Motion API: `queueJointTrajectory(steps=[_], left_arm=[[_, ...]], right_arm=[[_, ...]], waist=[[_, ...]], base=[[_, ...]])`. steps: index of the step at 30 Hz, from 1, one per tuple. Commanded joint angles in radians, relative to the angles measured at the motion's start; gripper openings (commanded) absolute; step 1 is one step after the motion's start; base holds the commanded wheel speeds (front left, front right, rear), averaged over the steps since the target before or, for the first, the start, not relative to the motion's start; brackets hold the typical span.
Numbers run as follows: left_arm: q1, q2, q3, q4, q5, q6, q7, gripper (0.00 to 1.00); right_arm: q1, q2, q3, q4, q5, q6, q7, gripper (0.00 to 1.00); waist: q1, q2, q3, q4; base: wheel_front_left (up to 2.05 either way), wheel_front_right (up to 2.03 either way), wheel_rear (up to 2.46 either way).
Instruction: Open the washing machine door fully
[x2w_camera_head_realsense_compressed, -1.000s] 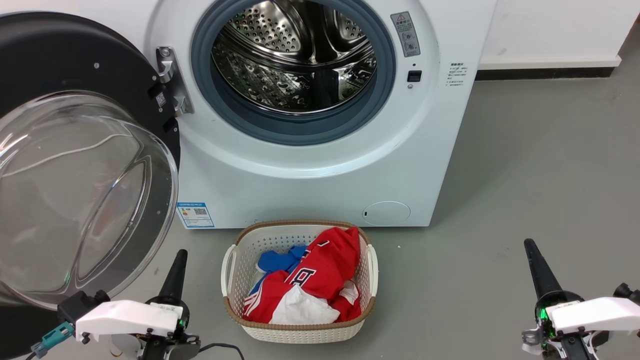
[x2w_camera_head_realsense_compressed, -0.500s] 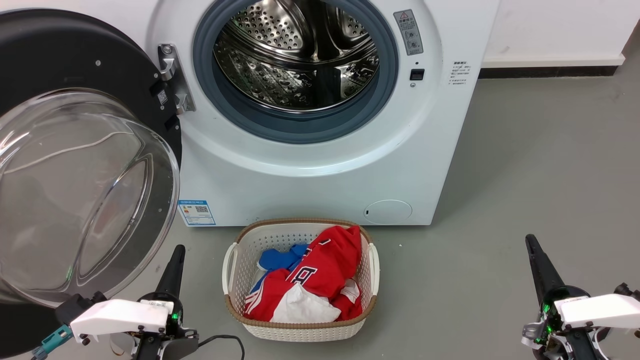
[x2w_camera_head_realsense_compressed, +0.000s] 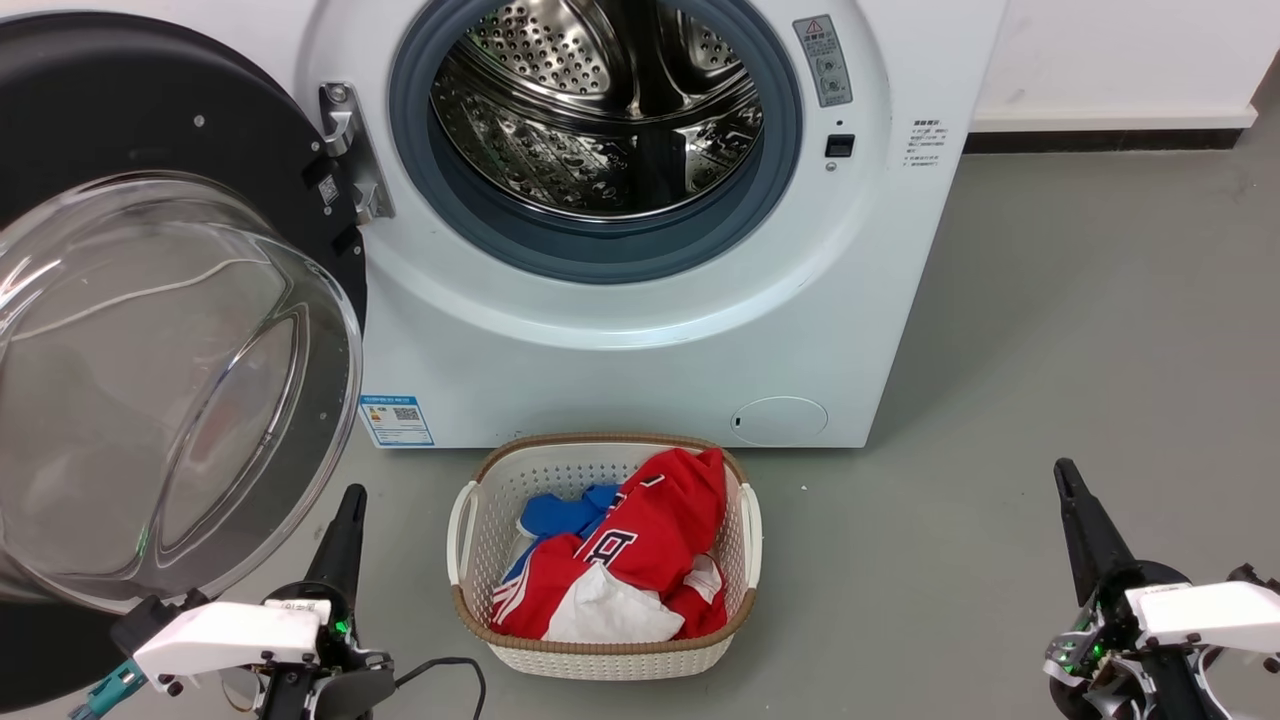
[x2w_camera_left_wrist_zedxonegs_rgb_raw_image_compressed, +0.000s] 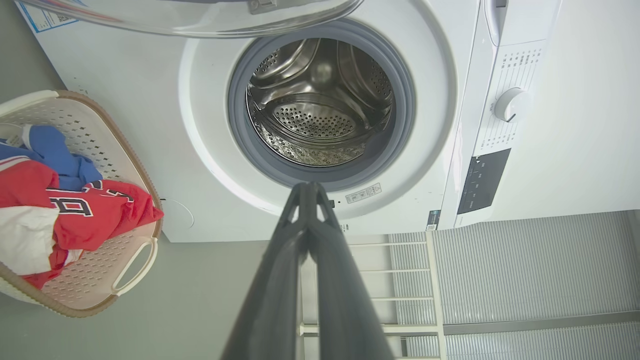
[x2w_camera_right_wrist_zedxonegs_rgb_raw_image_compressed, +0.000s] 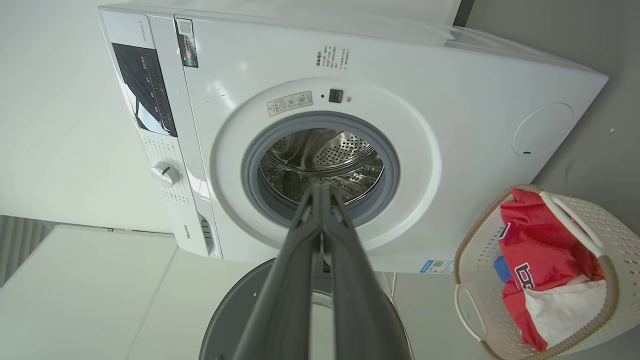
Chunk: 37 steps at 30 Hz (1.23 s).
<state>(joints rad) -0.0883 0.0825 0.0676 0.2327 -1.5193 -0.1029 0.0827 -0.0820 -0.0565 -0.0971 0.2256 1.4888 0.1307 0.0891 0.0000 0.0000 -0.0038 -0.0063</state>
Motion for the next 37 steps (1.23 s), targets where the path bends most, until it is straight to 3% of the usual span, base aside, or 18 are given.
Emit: queueJointTrajectory(steps=[1, 16, 37], left_arm=[[-0.019, -0.006, 0.01, 0.002, -0.02, -0.01, 0.005, 0.0], [-0.025, -0.028, 0.041, 0.014, -0.103, -0.031, 0.026, 0.0], [-0.025, -0.029, 0.044, 0.014, -0.098, -0.031, 0.029, 0.0]], right_arm=[[-0.018, -0.002, -0.003, 0.003, 0.027, 0.0, 0.007, 0.0], [-0.033, 0.0, -0.01, 0.021, 0.133, 0.0, 0.019, 0.0], [-0.032, 0.002, -0.012, 0.021, 0.128, 0.0, 0.022, 0.0]], waist=[[0.0, 0.0, 0.001, 0.001], [0.0, 0.0, 0.007, 0.006], [0.0, 0.0, 0.007, 0.006]], base=[[0.0, 0.0, 0.0], [0.0, 0.0, 0.0], [0.0, 0.0, 0.0]])
